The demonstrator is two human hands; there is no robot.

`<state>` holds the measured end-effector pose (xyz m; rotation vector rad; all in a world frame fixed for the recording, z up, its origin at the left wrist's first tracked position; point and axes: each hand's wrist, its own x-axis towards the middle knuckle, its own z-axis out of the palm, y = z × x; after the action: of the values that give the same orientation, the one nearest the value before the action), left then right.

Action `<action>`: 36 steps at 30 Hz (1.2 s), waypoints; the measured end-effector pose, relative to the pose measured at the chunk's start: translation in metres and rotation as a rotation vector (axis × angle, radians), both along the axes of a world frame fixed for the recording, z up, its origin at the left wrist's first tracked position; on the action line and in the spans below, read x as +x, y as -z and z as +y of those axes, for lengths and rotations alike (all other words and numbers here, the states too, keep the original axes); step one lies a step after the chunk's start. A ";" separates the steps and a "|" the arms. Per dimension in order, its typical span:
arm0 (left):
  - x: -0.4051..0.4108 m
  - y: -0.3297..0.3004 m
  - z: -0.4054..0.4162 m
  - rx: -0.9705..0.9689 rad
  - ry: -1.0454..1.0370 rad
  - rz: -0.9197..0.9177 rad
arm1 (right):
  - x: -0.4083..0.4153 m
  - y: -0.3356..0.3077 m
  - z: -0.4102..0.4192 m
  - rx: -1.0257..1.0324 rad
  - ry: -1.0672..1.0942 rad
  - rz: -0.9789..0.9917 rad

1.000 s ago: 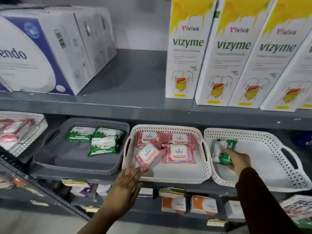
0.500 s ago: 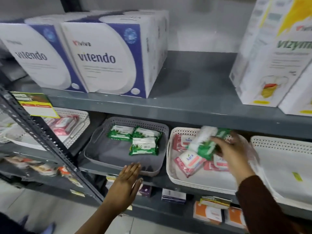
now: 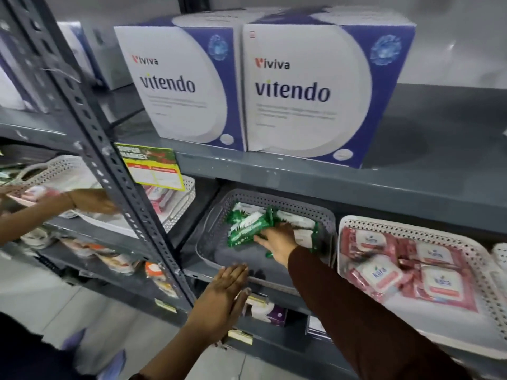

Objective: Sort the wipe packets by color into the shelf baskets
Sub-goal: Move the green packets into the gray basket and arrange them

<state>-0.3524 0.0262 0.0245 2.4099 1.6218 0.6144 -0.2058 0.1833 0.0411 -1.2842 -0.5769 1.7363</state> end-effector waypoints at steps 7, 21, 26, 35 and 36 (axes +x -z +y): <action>-0.011 -0.010 0.051 -0.093 -0.074 -0.067 | 0.028 0.007 -0.036 0.365 -0.064 -0.610; -0.034 0.008 0.156 -0.402 0.135 0.161 | 0.080 0.028 -0.036 0.495 -0.944 -1.403; -0.038 0.012 0.161 -0.333 0.185 0.146 | 0.070 0.035 -0.040 0.471 -0.935 -1.458; -0.002 0.002 0.150 -0.555 0.160 0.288 | 0.066 0.036 -0.048 0.294 -0.939 -1.510; -0.005 -0.003 0.150 -0.582 0.122 0.274 | 0.062 0.035 -0.044 0.293 -0.957 -1.490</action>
<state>-0.3571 0.1760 0.0274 2.1795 1.4620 -0.2016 -0.1435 0.1394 0.0064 -2.0952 -2.4676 0.8525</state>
